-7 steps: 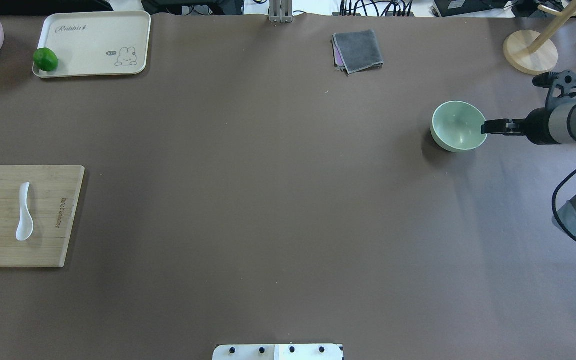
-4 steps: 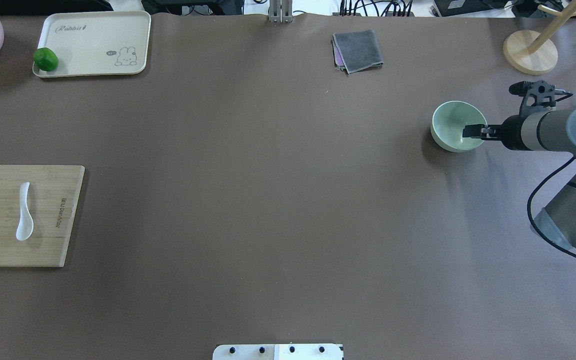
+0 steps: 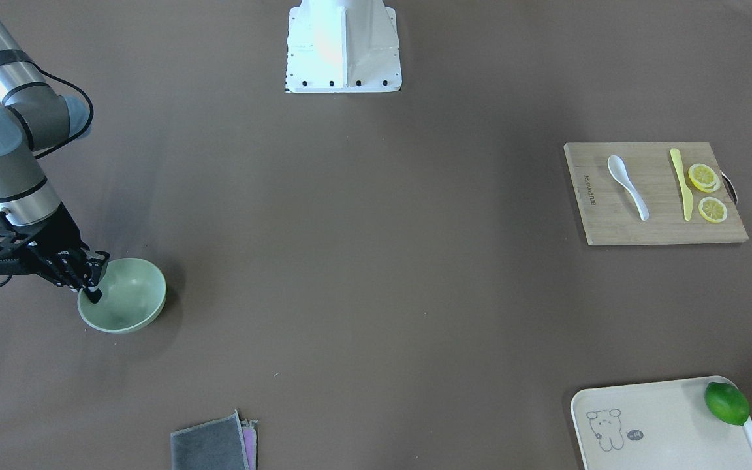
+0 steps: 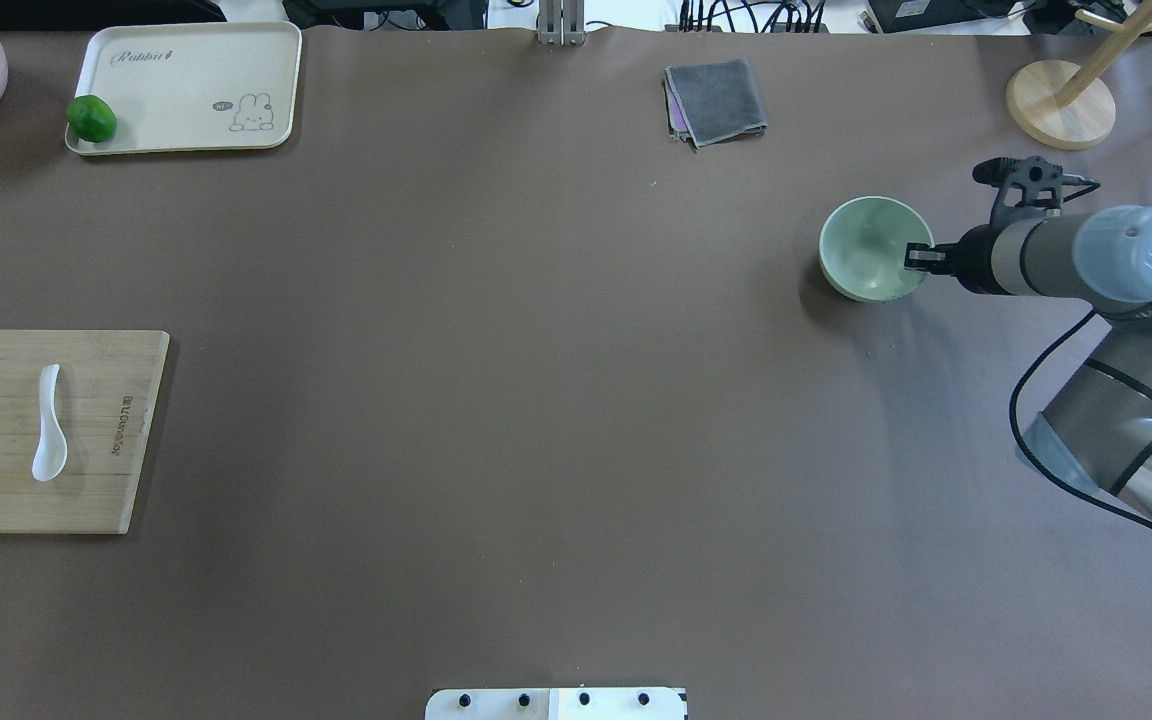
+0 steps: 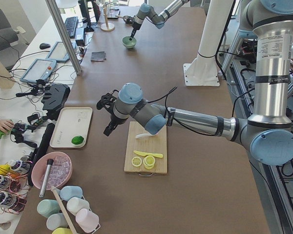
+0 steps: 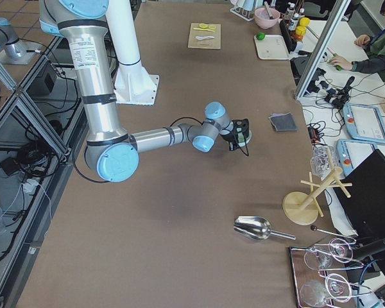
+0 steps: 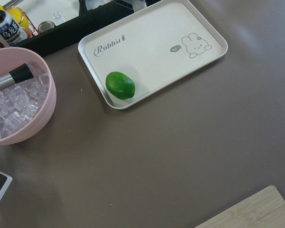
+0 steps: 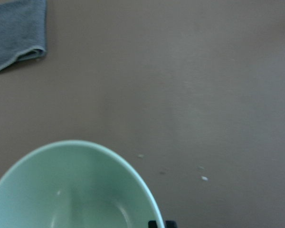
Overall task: Place spoon in bowl
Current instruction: 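Slide the held green bowl with the right gripper toward the table center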
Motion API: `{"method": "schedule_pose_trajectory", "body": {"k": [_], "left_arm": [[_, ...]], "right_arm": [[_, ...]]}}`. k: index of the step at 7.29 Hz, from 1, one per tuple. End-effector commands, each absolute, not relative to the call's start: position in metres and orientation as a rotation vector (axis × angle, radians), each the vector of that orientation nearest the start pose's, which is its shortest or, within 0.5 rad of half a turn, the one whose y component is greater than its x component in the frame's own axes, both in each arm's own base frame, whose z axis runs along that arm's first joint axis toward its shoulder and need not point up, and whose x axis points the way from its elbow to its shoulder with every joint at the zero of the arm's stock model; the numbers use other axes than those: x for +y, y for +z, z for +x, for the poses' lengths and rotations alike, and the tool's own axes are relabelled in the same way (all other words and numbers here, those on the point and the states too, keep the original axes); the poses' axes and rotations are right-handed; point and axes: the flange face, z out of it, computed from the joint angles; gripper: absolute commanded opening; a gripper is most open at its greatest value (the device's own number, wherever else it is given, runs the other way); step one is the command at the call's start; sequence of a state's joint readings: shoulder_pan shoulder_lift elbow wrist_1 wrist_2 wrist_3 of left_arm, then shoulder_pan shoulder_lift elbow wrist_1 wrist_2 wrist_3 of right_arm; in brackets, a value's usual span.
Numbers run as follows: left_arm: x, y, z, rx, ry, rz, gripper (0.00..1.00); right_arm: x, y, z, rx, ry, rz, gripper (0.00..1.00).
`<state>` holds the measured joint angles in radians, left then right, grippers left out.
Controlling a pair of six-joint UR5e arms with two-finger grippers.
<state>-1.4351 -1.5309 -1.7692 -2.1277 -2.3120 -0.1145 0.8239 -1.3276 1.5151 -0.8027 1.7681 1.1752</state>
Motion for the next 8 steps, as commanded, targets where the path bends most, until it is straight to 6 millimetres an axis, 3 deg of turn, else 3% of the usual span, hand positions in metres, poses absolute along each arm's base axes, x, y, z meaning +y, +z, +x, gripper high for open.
{"method": "schedule_pose_trajectory", "body": {"k": [1,4,5,6,7,8], "left_arm": [[-0.498,0.516,0.005,0.790,0.291,0.585,0.98],[-0.498,0.513,0.013,0.799,0.309,0.584,0.98],[-0.498,0.513,0.019,0.800,0.319,0.588,0.98],[-0.498,0.511,0.021,0.806,0.315,0.591,0.98],[-0.497,0.507,0.032,0.834,0.288,0.587,0.98],[-0.494,0.500,0.056,0.889,0.230,0.564,0.98]], "right_arm": [[-0.532,0.354,-0.410,-0.916,0.377,0.298,0.00],[-0.446,0.237,-0.552,-0.912,0.444,0.244,0.00],[-0.417,0.216,-0.583,-0.900,0.472,0.252,0.00],[-0.403,0.211,-0.595,-0.899,0.470,0.269,0.00],[-0.402,0.218,-0.596,-0.886,0.469,0.279,0.99],[-0.406,0.208,-0.589,-0.899,0.476,0.318,1.00]]}}
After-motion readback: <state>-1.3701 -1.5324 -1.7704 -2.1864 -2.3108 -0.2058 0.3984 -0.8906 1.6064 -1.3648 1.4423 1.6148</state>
